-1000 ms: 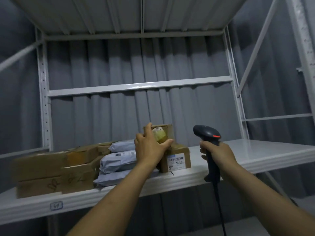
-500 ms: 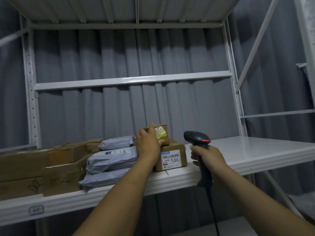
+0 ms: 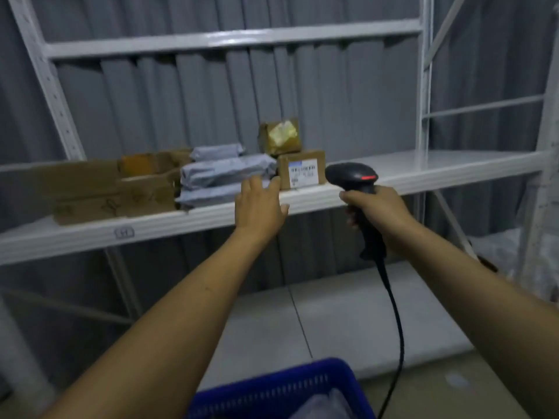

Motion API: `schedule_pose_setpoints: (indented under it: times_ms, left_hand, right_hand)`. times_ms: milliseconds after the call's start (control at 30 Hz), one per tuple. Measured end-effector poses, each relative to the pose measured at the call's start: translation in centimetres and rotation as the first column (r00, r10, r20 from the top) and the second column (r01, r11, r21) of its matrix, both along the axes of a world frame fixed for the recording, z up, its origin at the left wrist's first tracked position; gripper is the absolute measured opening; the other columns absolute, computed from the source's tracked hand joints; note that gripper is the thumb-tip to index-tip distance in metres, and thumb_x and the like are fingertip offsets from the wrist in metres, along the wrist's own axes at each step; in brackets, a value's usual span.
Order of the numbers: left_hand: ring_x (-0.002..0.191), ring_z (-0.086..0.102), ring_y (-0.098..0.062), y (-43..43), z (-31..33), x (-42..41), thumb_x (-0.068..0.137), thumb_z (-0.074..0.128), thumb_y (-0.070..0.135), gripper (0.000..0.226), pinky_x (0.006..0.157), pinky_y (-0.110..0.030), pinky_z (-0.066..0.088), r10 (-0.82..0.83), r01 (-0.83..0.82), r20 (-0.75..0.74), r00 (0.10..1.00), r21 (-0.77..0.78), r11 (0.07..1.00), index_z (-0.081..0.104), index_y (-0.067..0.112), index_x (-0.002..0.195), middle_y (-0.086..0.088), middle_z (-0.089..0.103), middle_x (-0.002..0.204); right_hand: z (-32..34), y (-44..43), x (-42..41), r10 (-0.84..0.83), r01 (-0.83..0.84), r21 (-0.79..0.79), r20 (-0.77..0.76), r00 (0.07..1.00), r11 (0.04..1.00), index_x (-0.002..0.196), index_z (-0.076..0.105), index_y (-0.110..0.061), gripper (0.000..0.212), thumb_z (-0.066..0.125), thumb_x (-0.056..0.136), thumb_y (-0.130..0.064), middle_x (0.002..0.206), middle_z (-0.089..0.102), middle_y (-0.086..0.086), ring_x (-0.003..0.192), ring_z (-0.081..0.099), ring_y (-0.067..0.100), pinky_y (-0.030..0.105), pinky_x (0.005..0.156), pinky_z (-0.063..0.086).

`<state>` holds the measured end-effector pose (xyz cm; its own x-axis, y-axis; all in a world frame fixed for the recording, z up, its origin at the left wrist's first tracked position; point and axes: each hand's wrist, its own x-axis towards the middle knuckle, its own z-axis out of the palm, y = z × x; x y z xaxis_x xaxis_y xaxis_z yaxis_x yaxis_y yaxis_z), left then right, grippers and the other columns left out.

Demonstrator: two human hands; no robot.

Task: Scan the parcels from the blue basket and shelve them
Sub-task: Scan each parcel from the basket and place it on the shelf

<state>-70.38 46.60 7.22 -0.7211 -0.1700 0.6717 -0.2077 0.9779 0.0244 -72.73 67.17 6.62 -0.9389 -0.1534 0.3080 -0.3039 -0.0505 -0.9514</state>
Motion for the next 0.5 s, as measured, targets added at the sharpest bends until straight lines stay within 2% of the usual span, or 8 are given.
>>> schedule_pose_setpoints:
  times_ms: [167,267,333,500]
  left_hand:
    - [0.129,0.034,-0.034,0.5,-10.7,4.8,0.093,0.055,0.042,0.059,0.100,-0.043,0.036,-0.018,0.010,0.163,0.986,0.053,0.999,0.038,0.019,0.144,-0.016,0.034,0.145]
    - [0.131,0.034,-0.032,0.3,-17.8,6.9,0.094,0.053,0.042,0.059,0.102,-0.041,0.036,-0.026,-0.005,0.309,0.951,0.098,0.995,0.037,0.018,0.144,-0.015,0.033,0.146]
    - [0.131,0.034,-0.030,0.0,-22.7,8.0,0.094,0.052,0.045,0.059,0.102,-0.039,0.037,-0.024,-0.028,0.412,0.911,0.121,0.992,0.036,0.019,0.145,-0.013,0.034,0.147]
    - [0.133,0.032,-0.028,-0.3,-33.0,8.4,0.095,0.050,0.047,0.060,0.104,-0.039,0.037,-0.052,-0.079,0.650,0.758,0.171,0.982,0.032,0.022,0.146,-0.010,0.031,0.149]
  right_hand:
    - [-7.6,-0.2,5.0,0.064,-0.069,0.069,0.070,0.995,0.995,0.081,0.064,-0.006,0.012,0.069,0.085,-0.016,0.064,0.059,0.010,0.050,0.055,0.020,0.029,0.050,0.047]
    - [-13.3,-0.1,7.0,0.089,-0.112,0.156,0.146,0.985,0.981,0.087,0.066,-0.007,0.015,0.069,0.086,-0.021,0.074,0.068,0.011,0.055,0.059,0.018,0.031,0.055,0.051]
    - [-17.4,0.0,7.4,0.098,-0.140,0.196,0.210,0.973,0.971,0.087,0.066,-0.007,0.015,0.068,0.087,-0.022,0.077,0.070,0.012,0.057,0.061,0.019,0.034,0.059,0.053]
    - [-27.5,0.8,5.7,0.022,-0.144,0.303,0.373,0.928,0.942,0.083,0.065,0.001,0.024,0.071,0.084,-0.022,0.055,0.062,0.010,0.045,0.055,0.018,0.031,0.055,0.047]
